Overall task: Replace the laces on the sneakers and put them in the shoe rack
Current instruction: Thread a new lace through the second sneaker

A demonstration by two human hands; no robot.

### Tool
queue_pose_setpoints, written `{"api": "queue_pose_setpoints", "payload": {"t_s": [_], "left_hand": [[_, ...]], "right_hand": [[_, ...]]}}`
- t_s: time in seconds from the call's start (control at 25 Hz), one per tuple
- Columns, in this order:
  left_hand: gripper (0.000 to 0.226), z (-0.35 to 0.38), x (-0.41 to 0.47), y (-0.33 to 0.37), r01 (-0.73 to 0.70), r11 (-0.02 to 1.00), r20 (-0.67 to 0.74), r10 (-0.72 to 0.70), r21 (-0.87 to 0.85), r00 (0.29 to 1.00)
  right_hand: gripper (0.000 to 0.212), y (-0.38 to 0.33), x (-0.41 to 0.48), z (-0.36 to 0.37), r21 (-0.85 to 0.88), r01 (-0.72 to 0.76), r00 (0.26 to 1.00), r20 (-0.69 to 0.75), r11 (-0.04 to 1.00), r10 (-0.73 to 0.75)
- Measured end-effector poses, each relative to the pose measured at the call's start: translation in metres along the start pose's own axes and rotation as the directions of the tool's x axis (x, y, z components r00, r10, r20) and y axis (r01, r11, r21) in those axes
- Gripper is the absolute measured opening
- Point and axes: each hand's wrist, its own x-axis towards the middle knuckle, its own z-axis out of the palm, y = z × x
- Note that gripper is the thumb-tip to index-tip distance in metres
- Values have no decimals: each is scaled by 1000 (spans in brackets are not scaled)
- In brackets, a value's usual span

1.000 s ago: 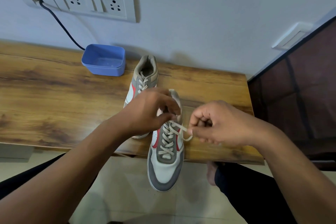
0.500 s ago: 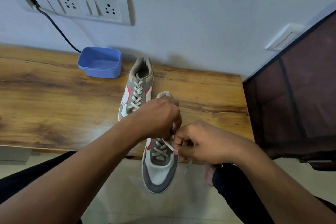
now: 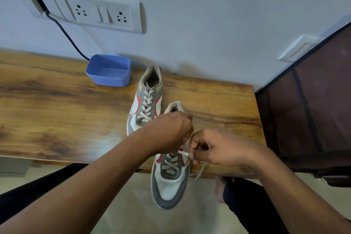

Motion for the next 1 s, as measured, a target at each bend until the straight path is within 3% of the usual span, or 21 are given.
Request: {"api": "queue_pose_setpoints", "payload": {"t_s": [0.08, 0.12, 0.2, 0.24, 0.28, 0.4, 0.52, 0.64, 0.72, 0.76, 0.88, 1.0], "left_hand": [[8, -3, 0, -8, 85, 965, -97, -112, -249, 989], [8, -5, -1, -14, 115, 875, -131, -198, -470, 971], [7, -9, -10, -24, 101, 559, -115, -339, -823, 934], [8, -11, -16, -28, 80, 445, -110, -385, -892, 916], [8, -13, -22, -33, 63, 393, -118, -420, -917, 900], [16, -20, -39, -49, 51, 347, -153, -536, -937, 830], [13, -23, -60, -64, 161, 396, -139, -628, -904, 766], [13, -18, -79, -67, 382, 488, -10, -627, -785, 779], [16, -12, -84, -66, 488, 621, 22, -604, -613, 797], [18, -10, -84, -64, 512, 734, -45, -590, -446, 806], [32, -1, -69, -49, 396, 918, -338, -371, 7, 865], [33, 10, -46, -37, 225, 967, -392, -161, 121, 906]], "right_hand": [[13, 0, 0, -1, 14, 7, 999, -32, 1000, -7], [13, 1, 0, -4, 30, 11, 997, -73, 1000, -8], [14, 8, -3, -15, 108, 4, 984, -180, 994, 16], [15, 12, -4, -21, 158, 0, 972, -232, 987, 37], [16, 16, -5, -26, 192, -4, 960, -274, 981, 58], [17, 28, -3, -30, 196, -52, 942, -317, 979, 113], [14, 33, 4, -26, 216, -79, 937, -318, 973, 146], [11, 31, 6, -22, 340, -98, 967, -190, 935, 171], [19, 27, 9, -15, 426, -103, 980, -109, 899, 164], [21, 23, 11, -12, 418, -93, 980, -123, 903, 158], [25, 13, 16, -3, 278, -41, 956, -269, 960, 118], [18, 8, 16, -3, 234, 33, 930, -363, 972, 56]]}}
